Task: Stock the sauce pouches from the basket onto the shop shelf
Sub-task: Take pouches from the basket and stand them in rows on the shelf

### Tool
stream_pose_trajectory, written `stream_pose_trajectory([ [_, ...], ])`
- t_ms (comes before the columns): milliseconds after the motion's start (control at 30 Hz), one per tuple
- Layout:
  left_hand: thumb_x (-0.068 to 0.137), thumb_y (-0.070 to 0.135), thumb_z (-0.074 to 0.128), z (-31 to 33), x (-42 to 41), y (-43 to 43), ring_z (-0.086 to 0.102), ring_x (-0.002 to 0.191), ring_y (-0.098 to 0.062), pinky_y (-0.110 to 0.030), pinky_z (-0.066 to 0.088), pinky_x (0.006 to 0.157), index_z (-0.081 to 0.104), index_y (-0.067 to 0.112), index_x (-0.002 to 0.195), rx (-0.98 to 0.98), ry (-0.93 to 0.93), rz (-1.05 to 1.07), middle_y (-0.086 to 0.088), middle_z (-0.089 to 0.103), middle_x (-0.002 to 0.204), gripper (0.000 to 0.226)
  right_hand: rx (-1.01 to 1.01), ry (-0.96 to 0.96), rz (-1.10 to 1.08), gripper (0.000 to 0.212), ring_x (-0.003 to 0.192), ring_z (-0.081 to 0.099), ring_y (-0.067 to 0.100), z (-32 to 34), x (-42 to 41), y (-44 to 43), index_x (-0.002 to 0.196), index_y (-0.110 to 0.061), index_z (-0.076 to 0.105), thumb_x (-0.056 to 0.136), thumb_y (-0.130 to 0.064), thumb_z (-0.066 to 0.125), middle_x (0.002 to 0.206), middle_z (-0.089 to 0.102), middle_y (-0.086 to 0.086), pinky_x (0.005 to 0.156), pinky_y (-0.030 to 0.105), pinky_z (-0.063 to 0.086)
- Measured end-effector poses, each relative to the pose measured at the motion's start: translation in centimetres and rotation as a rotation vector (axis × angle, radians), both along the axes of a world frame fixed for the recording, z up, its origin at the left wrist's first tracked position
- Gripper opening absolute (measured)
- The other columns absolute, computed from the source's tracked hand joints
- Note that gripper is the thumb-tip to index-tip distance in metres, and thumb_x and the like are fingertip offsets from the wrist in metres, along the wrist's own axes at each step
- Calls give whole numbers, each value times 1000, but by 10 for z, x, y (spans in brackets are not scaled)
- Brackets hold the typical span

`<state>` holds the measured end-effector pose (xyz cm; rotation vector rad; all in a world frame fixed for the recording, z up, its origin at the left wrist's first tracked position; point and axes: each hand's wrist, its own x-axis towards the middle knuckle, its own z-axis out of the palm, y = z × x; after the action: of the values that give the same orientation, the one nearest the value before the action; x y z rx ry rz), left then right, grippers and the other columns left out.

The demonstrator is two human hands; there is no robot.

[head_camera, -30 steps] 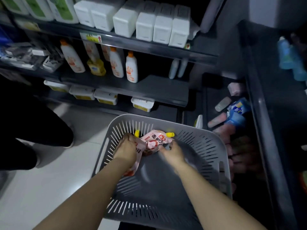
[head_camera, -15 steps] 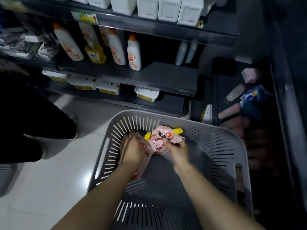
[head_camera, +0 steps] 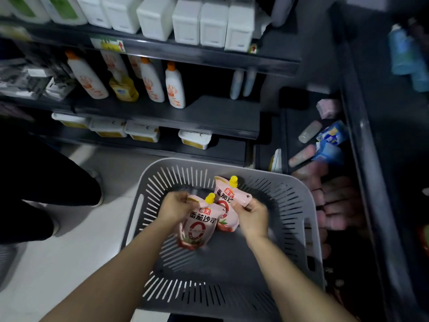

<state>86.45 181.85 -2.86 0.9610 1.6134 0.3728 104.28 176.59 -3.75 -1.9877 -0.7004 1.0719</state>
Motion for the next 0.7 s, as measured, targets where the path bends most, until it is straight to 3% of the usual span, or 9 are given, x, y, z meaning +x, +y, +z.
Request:
stream_pose_trajectory([
  [67,80,-6,68,20,3,-1,63,56,-17,-24,53,52,65,8,70,38,-94,29,1,67,57,18,46,-28,-30,14,82,70,13,14,9,-6,83,-26,75,76,-14,77,80,74,-11,80,43,58],
  [133,81,-9,64,40,7,-1,63,52,-14,-20,52,48,65,3,72,69,-181,70,1,67,54,15,106,-61,-54,14,79,68,12,37,17,-10,92,-17,76,79,-12,74,82,73,-7,79,42,57],
  [267,83,-4,65,82,17,-2,62,57,-18,-27,53,59,67,2,77,162,-281,79,-2,69,60,9,251,-59,-92,14,79,67,13,88,33,-21,97,-11,74,84,-8,69,88,74,2,73,29,55],
  [367,83,-4,64,115,30,-1,62,61,-21,-33,52,67,68,3,76,233,-327,63,-6,70,65,11,340,-79,-139,13,82,68,15,124,44,-32,95,-12,75,84,-9,70,88,74,1,76,32,55],
  [500,85,-2,63,159,49,1,63,65,-27,-42,52,72,72,12,70,278,-407,-24,-7,71,66,22,430,-84,-231,21,76,68,3,170,54,-53,85,-25,72,84,-5,69,81,73,-10,71,22,55],
  [567,86,-4,61,181,58,0,62,64,-25,-40,52,72,69,4,77,295,-470,-65,-6,71,64,15,452,-122,-281,26,82,70,7,187,57,-65,80,-32,71,84,-6,69,82,74,-9,75,28,56],
  [633,87,-3,59,207,69,-5,63,60,-23,-35,55,67,68,0,84,319,-536,-151,-6,72,65,10,468,-138,-334,26,86,71,9,208,56,-80,80,-37,71,84,-11,70,85,75,-9,76,32,57],
  [700,88,-5,56,234,79,-13,63,49,-13,-22,51,49,67,-1,86,346,-596,-236,-2,70,59,11,487,-150,-403,21,83,71,5,230,53,-97,82,-34,71,84,-13,70,84,75,-9,72,28,57],
])
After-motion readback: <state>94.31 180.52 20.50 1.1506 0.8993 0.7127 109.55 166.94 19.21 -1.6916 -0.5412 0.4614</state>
